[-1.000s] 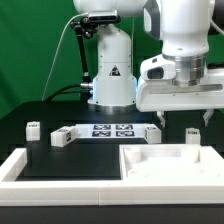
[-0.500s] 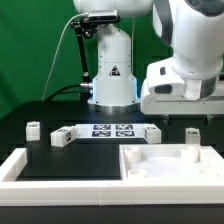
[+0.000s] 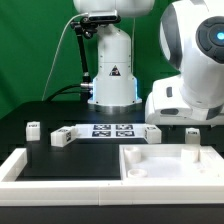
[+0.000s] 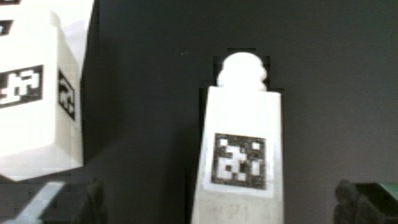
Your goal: Assemble one leg
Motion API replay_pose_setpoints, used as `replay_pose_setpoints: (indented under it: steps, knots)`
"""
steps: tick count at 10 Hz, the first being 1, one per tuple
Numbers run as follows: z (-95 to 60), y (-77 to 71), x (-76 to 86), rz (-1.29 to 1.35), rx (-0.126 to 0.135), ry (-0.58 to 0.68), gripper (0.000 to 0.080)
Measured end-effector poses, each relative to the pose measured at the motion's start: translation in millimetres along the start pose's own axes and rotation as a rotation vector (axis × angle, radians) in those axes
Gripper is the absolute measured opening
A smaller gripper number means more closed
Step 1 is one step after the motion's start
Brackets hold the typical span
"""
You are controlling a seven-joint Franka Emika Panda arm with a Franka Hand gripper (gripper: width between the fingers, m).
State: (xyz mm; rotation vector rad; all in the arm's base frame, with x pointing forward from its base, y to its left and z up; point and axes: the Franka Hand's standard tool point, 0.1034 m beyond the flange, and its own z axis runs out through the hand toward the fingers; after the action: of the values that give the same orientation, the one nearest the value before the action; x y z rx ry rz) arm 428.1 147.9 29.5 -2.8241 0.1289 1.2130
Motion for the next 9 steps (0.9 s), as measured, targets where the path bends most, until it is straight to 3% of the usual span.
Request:
replay_pose_setpoints:
  steps: [5, 7, 8, 9]
  knots:
    - [30.1, 0.0, -2.1, 0.036, -0.016, -0.026, 0.0649]
    - [31.0, -1.7, -3.2, 0.052, -0.021, -0.03, 0.0397]
    - [30.9, -1.7, -3.1, 0.051, -0.021, -0.029, 0.0397]
    - [30.8, -1.7, -3.0, 0.051, -0.021, -0.029, 0.0285]
